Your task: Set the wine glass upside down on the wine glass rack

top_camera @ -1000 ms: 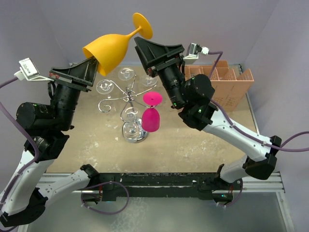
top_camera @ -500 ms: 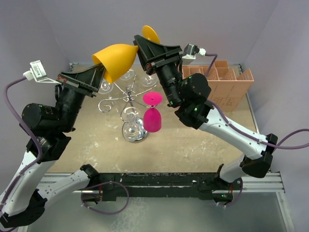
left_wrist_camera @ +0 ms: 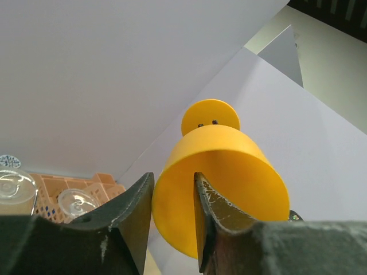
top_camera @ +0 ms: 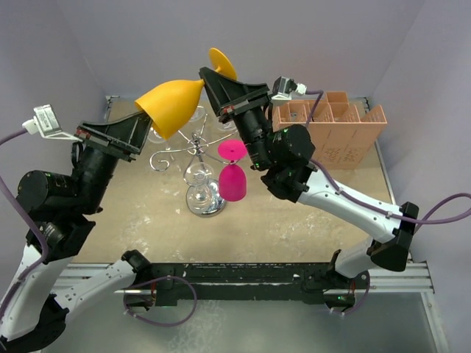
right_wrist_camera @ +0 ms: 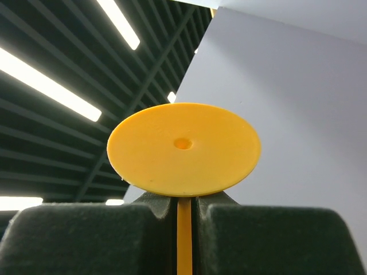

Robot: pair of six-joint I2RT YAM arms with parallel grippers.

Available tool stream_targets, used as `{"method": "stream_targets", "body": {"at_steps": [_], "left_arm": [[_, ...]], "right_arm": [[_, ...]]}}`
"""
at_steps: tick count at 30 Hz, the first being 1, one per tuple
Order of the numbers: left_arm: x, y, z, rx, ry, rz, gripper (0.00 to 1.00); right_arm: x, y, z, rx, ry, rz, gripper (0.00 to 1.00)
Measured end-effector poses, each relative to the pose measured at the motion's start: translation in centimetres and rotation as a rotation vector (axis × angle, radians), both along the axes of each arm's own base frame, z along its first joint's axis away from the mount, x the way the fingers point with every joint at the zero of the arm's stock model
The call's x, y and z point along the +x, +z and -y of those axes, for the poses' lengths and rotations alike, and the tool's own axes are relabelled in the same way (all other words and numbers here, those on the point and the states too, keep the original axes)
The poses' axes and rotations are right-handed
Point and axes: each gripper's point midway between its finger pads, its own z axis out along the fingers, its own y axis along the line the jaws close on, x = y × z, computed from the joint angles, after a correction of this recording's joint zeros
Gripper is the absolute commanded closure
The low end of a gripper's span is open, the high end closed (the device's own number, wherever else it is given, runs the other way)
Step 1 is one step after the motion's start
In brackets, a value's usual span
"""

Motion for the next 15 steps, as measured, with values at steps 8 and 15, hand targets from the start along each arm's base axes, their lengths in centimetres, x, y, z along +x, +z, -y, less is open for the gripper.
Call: {"method": "stream_targets", "body": {"at_steps": [8,15], "left_arm": [[-1.8,-0.6,-2.5,0.047,0.051,-0.024,0.53],[-3.9,0.7,-4.7,0.048,0.077,-0.018,0.53]], "right_arm": [[-0.3,-0.9,1.2,-0.122,-0.103,0.081,1.00],[-1.7,0.1,3.7,-0.266,-0.245,0.233,1.00]]}}
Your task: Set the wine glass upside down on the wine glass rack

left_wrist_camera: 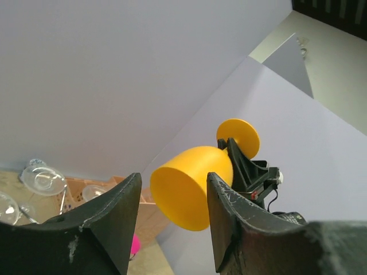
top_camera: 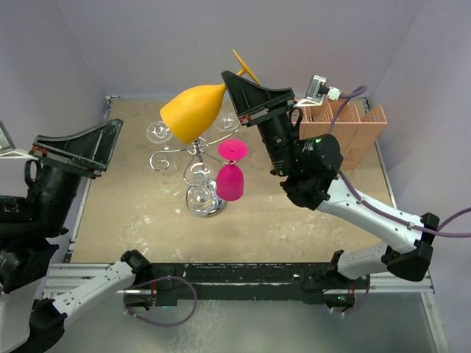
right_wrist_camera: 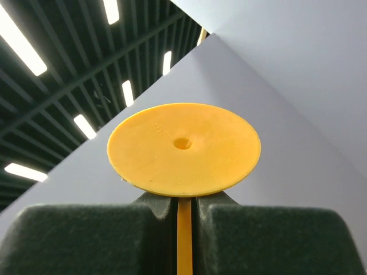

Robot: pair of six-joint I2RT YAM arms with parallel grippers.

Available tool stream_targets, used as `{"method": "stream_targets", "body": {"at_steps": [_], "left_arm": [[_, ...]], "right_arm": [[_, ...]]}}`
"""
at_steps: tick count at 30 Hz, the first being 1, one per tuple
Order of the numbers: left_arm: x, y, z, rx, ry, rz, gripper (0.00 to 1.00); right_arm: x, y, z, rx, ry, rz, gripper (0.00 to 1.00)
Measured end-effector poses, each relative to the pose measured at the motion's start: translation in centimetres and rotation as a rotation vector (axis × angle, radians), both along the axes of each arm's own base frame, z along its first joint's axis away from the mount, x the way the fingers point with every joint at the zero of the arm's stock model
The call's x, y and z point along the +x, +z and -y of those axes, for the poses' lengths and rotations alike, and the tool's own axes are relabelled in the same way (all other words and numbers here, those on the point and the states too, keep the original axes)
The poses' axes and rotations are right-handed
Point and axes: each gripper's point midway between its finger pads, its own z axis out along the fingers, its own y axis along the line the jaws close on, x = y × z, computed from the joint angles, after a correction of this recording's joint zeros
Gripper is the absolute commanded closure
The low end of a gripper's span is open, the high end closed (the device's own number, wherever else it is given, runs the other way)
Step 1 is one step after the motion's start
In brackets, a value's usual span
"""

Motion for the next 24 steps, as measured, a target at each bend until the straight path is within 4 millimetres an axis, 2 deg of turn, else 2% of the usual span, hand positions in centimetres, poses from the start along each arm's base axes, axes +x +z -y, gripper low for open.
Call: {"method": "stream_targets", "body": {"at_steps": [6,10,14,18,24], "left_arm": [[-1.9,3.8,0.2,-0.060,-0.082,0.062,0.53],[-2.6,5.4,0.5,-0.118,-0.135,0.074,0.53],[-2.9,6.5,0.7,-0.183,-0.175,0.066,0.53],[-3.0,7.0,0.9,-0.244,-0.211,0.042,0.53],[-1.4,5.9,0.0,-0.286,-0.136,-0.077,0.52]], "right_arm": [[-1.6,3.0,0.9,-0.133,-0.093,0.191,1.00],[-2.6,3.4,0.5,-0.193,-0.088,0.269,1.00],[-3.2,2.5,-1.2,-0.253,-0.057,0.306,1.00],[-4.2,1.2,-3.7,-0.296,-0.004,0.326,1.00],[-5.4,-1.6,-8.0,-0.366,0.093,0.337,1.00]]}}
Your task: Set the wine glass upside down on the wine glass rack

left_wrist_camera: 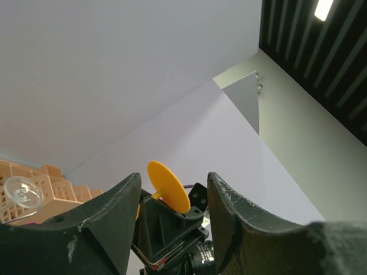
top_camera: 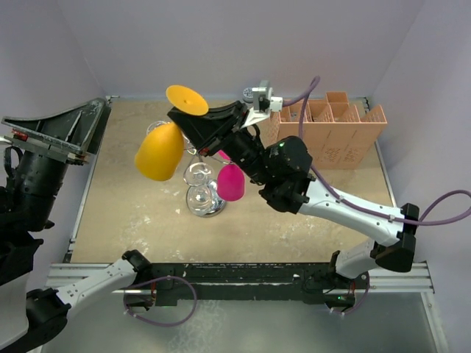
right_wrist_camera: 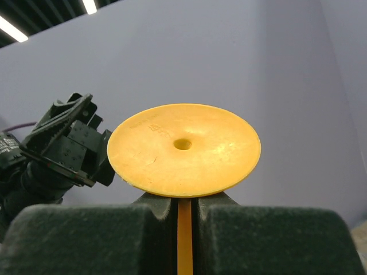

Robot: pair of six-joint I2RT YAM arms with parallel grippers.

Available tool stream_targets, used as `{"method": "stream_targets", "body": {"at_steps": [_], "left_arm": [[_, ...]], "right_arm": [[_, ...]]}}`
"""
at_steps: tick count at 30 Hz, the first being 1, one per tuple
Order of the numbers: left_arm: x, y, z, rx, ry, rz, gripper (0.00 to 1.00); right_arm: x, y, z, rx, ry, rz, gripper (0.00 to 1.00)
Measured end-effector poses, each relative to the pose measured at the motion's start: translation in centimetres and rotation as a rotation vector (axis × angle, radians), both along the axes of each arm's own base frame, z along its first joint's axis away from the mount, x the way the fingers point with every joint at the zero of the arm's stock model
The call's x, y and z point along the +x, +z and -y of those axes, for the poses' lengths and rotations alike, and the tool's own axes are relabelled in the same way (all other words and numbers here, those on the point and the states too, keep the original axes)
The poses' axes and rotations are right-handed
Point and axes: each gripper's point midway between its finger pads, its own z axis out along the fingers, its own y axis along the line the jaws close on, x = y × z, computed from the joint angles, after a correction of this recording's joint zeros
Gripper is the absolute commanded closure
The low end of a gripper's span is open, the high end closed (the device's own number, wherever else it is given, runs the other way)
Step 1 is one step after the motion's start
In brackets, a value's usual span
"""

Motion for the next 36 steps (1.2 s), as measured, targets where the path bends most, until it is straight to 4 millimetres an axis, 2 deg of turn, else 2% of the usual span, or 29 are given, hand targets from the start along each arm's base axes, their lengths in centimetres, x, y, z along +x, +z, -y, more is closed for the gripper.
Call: {"method": "stream_targets", "body": {"at_steps": [6,11,17,22,26,33,36], "left_arm": [[0.7,-2.1,0.0,0.003,0.007,-0.096,0.53],[1.2,-5.0,-0.7,0.025,0.049,-0.210,0.53],[-0.5,-6.7,-3.1,-0.006,0.080,-0.260,0.52],[-0.9,-7.5,-3.4,-0.025,0.071,-0.294,0.53],[-0.5,-8.9,-3.3,-0.016,0.083,-0.351,0.53],[0.8,-12.2,-4.6,-0.025,0.187,-0.440,0.53],[1.0,-12.8,-4.4,-0.018,0.190,-0.456,0.53]], "right_arm": [[-0.5,-2.3,-2.7,-0.059,0.049,-0.015,1.00],[-1.5,-3.9,-5.1,-0.066,0.100,-0.038,1.00],[-2.5,-7.7,-9.0,-0.139,0.134,-0.063,1.00],[-3.2,-10.4,-11.8,-0.216,0.105,-0.056,1.00],[-3.2,-11.2,-12.4,-0.244,0.068,-0.036,1.00],[-2.0,-11.3,-11.9,-0.261,-0.013,-0.023,1.00],[-1.8,-11.3,-11.8,-0.268,-0.031,-0.014,1.00]]}}
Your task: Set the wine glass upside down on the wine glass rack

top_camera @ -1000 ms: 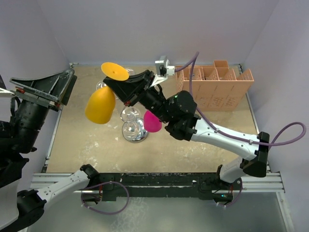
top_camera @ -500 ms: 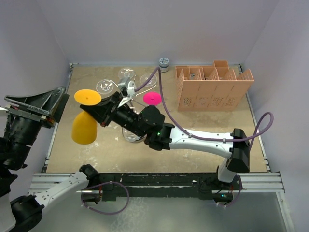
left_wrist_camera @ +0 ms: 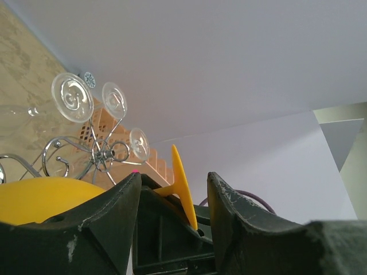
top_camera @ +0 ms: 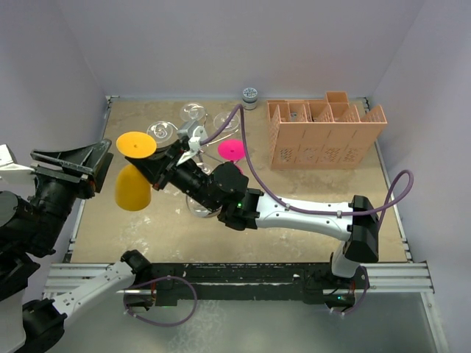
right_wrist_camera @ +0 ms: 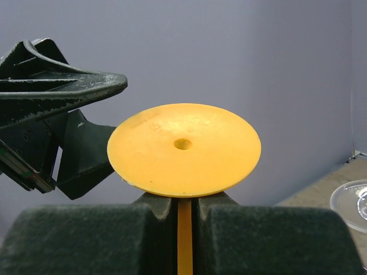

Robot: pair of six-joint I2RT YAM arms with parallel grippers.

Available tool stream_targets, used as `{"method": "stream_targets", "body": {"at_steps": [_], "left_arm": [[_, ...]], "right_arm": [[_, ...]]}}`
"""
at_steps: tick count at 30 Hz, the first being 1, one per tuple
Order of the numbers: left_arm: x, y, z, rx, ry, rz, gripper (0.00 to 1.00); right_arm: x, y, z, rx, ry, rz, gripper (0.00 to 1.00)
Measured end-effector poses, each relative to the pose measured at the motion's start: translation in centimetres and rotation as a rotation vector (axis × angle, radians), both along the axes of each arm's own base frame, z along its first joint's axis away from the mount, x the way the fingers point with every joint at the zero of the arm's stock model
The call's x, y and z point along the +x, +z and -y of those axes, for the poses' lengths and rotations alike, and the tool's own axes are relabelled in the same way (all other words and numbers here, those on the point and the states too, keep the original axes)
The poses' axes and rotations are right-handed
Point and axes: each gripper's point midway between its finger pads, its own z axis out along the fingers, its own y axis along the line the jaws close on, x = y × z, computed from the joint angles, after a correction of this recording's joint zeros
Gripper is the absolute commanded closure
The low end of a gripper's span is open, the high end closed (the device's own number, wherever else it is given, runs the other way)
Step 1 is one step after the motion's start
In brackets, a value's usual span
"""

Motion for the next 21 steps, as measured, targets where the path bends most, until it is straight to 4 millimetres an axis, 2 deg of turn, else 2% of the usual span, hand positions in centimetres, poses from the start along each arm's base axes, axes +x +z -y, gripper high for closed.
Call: {"method": "stream_targets", "body": {"at_steps": [9,14,19,21], "left_arm": [[0.8,-0.3,2.0,-0.011,-0.058,-0.010,0.54],[1.4,-1.1,2.9,-0.010,-0.077,-0.023,0.75],[1.4,-1.5,2.7,-0.018,-0.067,-0.029,1.00],[1.1,-1.9,2.4,-0.015,-0.065,-0.042,1.00]], "right_arm": [[0.1,-0.1,0.0,-0.016,-0.013,0.027,1.00],[-0.3,-0.7,-0.3,-0.042,0.007,0.058,1.00],[-1.0,-1.0,-0.6,-0.062,0.031,0.105,1.00],[-1.2,-1.3,-0.7,-0.076,0.036,0.128,0.99]]}}
